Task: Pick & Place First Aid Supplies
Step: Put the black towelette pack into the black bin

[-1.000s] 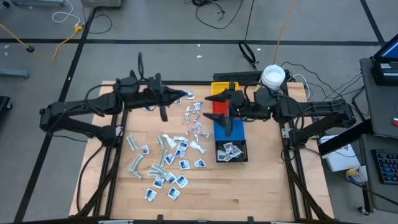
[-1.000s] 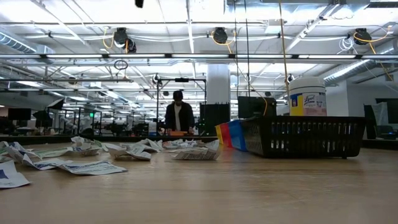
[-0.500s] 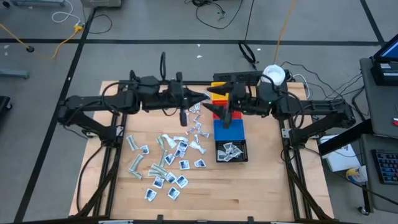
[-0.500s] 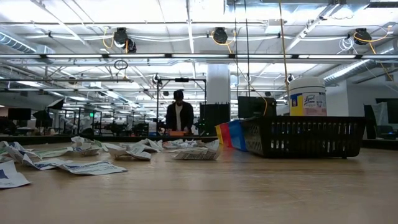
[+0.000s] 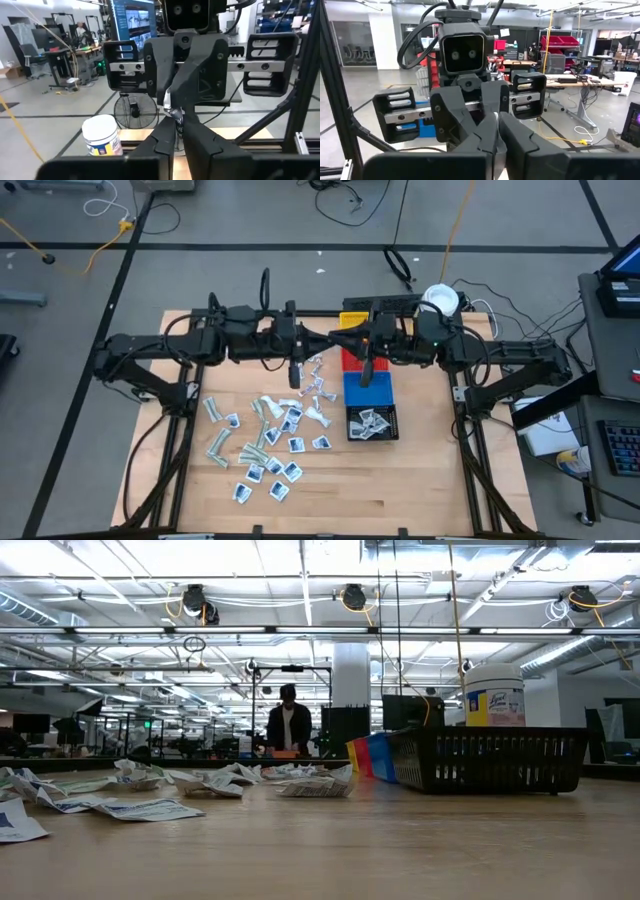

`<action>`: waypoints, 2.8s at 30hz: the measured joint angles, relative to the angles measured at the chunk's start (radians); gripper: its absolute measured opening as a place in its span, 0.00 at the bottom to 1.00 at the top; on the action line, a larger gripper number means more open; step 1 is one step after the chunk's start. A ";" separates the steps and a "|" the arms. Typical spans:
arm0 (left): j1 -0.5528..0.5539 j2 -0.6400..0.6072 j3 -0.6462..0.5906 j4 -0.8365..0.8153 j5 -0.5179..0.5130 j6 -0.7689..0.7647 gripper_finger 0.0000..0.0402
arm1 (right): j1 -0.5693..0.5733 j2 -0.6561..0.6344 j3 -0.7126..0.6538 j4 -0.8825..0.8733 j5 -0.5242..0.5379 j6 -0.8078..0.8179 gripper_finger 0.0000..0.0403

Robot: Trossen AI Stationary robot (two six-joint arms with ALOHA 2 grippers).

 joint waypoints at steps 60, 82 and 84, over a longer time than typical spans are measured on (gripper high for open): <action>0.088 -0.187 -0.001 -0.284 0.163 -0.227 0.42 | 0.138 0.246 -0.361 -0.791 -0.128 0.298 0.00; 0.118 -0.187 -0.001 -0.504 0.108 -0.497 0.42 | 0.088 0.081 -0.323 -0.337 -0.155 0.302 0.76; 0.128 -0.187 -0.001 -0.568 0.110 -0.582 0.42 | 0.086 0.053 -0.323 -0.220 -0.155 0.280 0.77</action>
